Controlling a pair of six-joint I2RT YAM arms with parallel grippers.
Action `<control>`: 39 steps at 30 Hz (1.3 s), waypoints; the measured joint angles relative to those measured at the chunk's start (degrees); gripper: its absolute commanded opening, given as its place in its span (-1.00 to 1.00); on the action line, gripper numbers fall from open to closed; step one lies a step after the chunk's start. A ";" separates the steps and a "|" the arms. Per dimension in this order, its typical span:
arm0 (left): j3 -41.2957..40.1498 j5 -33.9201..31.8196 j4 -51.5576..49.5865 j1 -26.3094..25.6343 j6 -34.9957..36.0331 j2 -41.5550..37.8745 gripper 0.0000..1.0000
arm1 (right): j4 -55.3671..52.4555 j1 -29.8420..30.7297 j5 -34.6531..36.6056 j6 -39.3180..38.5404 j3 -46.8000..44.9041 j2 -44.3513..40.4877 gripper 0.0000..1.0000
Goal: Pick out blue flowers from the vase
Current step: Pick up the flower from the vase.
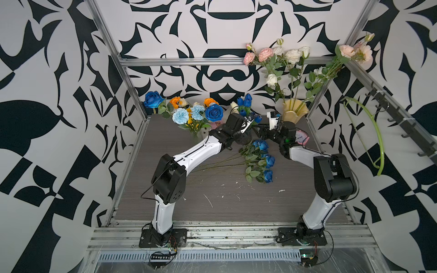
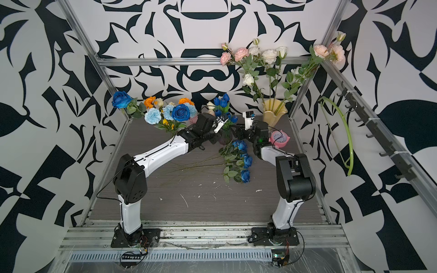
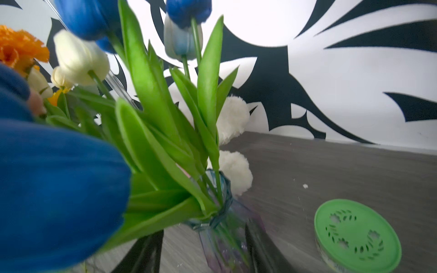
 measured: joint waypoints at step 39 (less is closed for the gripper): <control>1.11 1.40 -2.10 2.19 1.79 0.00 -0.09 | -12.20 1.62 9.07 -4.39 4.24 -14.80 -1.00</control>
